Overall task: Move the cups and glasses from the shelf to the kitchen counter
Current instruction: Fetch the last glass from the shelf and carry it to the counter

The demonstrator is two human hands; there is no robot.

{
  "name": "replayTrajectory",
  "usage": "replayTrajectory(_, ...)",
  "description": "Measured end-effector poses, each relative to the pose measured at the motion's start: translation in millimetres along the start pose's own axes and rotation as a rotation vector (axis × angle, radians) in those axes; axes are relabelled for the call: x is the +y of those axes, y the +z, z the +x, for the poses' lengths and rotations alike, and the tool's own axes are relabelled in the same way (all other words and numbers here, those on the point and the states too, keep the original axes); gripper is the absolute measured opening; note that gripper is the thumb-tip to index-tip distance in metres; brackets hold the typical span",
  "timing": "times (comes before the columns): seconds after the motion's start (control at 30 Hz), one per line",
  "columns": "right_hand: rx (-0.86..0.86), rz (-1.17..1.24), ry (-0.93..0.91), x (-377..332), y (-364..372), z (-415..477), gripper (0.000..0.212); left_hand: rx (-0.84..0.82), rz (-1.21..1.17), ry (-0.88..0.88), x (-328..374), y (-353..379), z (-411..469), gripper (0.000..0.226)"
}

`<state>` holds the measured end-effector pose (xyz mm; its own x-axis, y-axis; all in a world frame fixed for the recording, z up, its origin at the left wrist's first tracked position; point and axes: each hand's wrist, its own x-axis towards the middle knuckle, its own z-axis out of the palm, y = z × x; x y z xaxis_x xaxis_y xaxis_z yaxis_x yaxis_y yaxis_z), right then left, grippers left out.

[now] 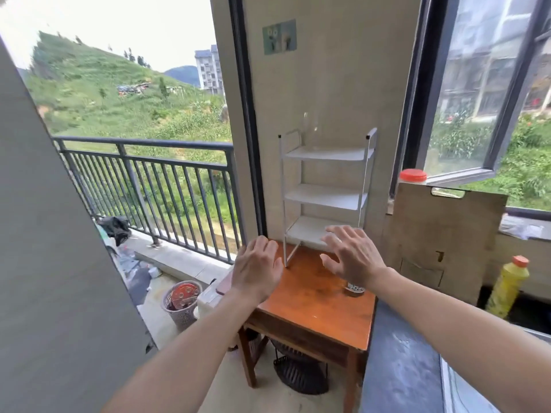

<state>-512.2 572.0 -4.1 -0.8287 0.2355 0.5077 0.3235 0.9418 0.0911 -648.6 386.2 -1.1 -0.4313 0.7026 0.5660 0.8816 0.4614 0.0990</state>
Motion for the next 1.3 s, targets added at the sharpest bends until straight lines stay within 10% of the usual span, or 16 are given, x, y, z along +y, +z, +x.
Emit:
replayTrajectory(0.63,0.167,-0.054,0.224,169.0,52.5,259.7,0.036,0.171,-0.301,0.005,-33.9,85.7,341.5,0.033)
replayTrajectory(1.1,-0.129,-0.055,0.641,199.6,65.1,309.4,0.038,0.060,-0.683,-0.122,-27.6,175.5,504.6,0.094)
replayTrajectory(1.3,-0.115,-0.130,0.629,193.9,61.5,309.6,0.038,0.067,-0.853,-0.145,-23.7,203.2,525.5,0.085)
